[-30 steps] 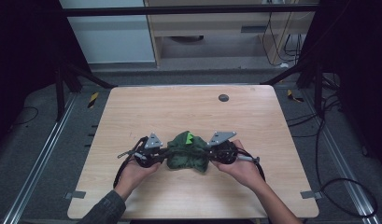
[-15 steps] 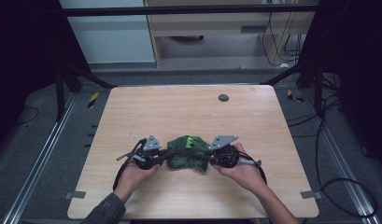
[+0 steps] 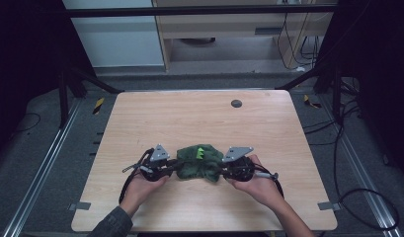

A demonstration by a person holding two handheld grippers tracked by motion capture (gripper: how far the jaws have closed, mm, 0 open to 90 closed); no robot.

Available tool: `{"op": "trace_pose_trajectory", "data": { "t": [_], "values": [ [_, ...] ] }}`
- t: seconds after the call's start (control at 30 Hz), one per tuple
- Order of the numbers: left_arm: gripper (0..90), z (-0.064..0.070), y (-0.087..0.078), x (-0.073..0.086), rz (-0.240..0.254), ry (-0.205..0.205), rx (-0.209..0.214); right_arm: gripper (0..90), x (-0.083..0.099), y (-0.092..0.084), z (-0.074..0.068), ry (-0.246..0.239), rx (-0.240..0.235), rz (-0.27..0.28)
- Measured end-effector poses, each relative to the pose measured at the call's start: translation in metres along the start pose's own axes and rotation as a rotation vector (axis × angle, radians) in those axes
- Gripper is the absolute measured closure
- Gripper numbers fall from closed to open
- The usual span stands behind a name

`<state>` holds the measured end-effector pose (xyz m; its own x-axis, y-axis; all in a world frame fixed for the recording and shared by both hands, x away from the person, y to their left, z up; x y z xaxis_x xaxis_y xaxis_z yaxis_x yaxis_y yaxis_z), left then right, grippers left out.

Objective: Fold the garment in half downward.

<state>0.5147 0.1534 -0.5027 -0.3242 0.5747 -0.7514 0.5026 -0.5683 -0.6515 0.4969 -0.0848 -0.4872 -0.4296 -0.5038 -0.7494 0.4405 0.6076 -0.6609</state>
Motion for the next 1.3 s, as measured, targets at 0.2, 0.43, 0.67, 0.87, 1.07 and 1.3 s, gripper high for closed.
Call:
{"op": "trace_pose_trajectory", "data": {
  "t": [0.2,0.43,0.67,0.87,1.07,1.3],
  "values": [
    [74.8,0.0003,0.0004,0.0019,-0.001,-0.001,-0.002,71.9,0.0042,0.0006,0.0003,0.002,0.002,-0.005],
    [74.4,0.0001,-0.0006,0.0019,0.003,0.000,-0.007,71.3,0.0043,-0.0008,0.0005,0.009,0.005,-0.004],
    [73.3,-0.0001,-0.0015,0.0016,0.007,0.001,-0.008,68.5,0.0032,-0.0013,0.0017,0.012,0.007,0.001],
    [70.5,-0.0019,-0.0013,0.0026,0.008,-0.004,-0.020,64.4,0.0031,-0.0015,0.0021,0.019,0.013,-0.001],
    [67.4,-0.0013,-0.0005,0.0019,0.009,0.002,-0.022,57.5,-0.0002,-0.0015,0.0014,0.020,0.012,0.004],
    [60.7,-0.0019,-0.0014,0.0004,0.025,0.006,-0.034,51.3,-0.0031,0.0013,-0.0014,0.019,0.007,0.002]
  ]
}}
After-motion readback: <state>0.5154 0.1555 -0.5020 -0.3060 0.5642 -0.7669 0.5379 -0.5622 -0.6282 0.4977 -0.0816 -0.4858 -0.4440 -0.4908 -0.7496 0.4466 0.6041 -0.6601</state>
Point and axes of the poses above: each handheld gripper's, and its own axes: y roughly forward along the jaws, x roughly out of its underside, z roughly to its right, the point moved 5 cm from there along y, roughly forward along the jaws, and after that the axes turned 7 degrees about y, right-handed, at the moved point
